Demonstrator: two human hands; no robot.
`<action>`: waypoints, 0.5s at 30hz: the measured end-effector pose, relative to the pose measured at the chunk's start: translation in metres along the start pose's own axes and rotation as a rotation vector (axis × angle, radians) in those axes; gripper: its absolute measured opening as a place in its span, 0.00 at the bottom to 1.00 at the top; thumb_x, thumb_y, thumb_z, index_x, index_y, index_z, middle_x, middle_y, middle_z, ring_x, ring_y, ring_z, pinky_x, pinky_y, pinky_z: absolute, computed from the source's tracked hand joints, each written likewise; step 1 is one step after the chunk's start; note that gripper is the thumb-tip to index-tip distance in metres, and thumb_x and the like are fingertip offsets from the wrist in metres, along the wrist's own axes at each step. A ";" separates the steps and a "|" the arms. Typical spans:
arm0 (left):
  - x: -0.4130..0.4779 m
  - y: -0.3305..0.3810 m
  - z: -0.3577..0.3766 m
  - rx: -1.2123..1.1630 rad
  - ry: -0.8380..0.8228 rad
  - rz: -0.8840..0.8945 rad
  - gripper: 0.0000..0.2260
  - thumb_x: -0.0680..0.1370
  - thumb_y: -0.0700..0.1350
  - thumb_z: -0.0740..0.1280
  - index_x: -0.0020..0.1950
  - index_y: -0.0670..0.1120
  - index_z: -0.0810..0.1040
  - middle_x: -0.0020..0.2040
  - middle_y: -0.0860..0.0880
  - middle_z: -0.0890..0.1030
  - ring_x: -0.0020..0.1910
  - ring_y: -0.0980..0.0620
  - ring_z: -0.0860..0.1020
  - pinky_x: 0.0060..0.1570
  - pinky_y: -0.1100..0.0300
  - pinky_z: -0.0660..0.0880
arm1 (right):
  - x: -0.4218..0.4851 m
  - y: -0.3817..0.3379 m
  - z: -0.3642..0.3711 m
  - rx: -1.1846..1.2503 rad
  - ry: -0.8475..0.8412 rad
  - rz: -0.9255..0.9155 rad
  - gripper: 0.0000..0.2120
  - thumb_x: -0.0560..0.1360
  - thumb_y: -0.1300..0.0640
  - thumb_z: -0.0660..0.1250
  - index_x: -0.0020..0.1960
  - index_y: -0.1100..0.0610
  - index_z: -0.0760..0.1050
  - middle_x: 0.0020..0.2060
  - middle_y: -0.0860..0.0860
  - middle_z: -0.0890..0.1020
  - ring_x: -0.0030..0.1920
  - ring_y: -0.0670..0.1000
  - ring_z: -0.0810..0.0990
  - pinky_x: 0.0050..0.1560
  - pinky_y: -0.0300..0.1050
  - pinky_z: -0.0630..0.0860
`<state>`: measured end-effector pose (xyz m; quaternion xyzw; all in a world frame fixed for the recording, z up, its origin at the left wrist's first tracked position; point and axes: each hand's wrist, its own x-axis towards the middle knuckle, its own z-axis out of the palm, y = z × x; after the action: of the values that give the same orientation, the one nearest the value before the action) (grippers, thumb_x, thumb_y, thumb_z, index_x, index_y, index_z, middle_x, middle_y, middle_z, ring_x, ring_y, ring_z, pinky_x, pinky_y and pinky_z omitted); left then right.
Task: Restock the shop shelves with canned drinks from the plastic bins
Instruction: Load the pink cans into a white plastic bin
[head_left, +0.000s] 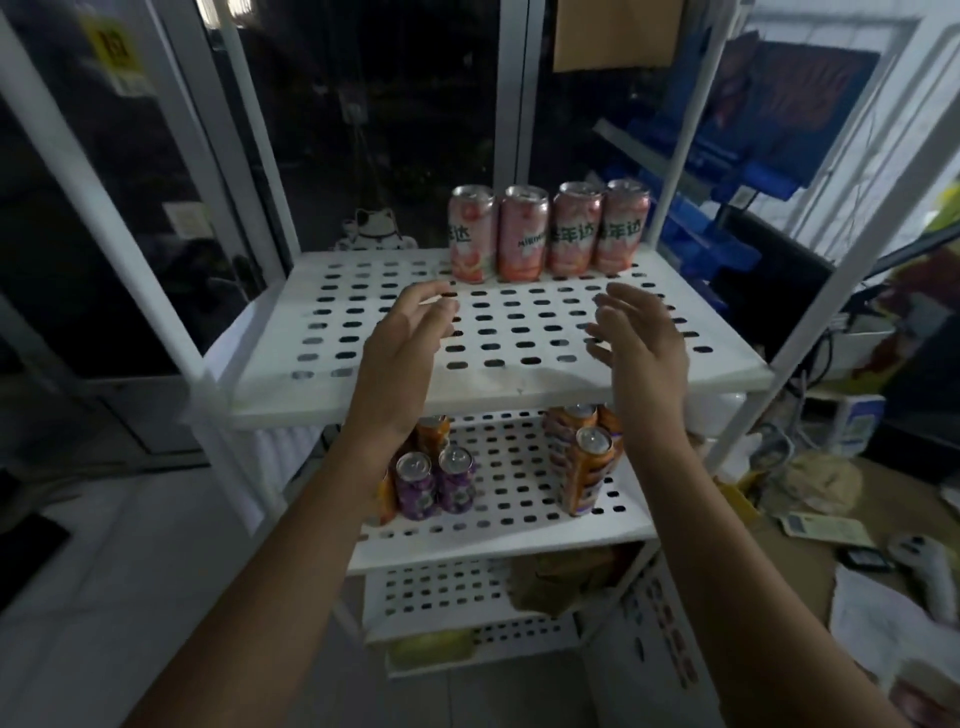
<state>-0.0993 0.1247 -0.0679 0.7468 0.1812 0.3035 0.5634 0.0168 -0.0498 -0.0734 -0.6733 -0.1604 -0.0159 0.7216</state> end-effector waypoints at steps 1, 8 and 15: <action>0.005 0.000 -0.001 0.005 0.002 0.003 0.18 0.78 0.63 0.60 0.66 0.61 0.76 0.61 0.59 0.81 0.59 0.62 0.80 0.68 0.50 0.73 | 0.004 -0.001 0.005 -0.016 -0.009 0.001 0.18 0.76 0.50 0.66 0.65 0.50 0.77 0.57 0.46 0.83 0.58 0.49 0.82 0.59 0.54 0.81; 0.063 0.018 -0.003 0.019 0.011 0.066 0.14 0.82 0.56 0.63 0.67 0.56 0.75 0.58 0.60 0.79 0.62 0.58 0.78 0.68 0.51 0.73 | 0.051 -0.023 0.045 -0.077 -0.020 -0.078 0.12 0.77 0.51 0.67 0.60 0.47 0.77 0.53 0.42 0.83 0.56 0.43 0.82 0.62 0.53 0.79; 0.144 0.022 0.004 0.174 0.026 0.043 0.31 0.78 0.55 0.71 0.78 0.52 0.64 0.77 0.49 0.67 0.72 0.50 0.67 0.64 0.56 0.67 | 0.127 -0.026 0.089 -0.552 -0.188 -0.218 0.21 0.76 0.47 0.68 0.67 0.47 0.70 0.55 0.45 0.80 0.53 0.48 0.81 0.56 0.55 0.80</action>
<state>0.0098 0.2035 -0.0121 0.7926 0.1978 0.3083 0.4874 0.1126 0.0597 -0.0125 -0.8211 -0.2876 -0.0738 0.4875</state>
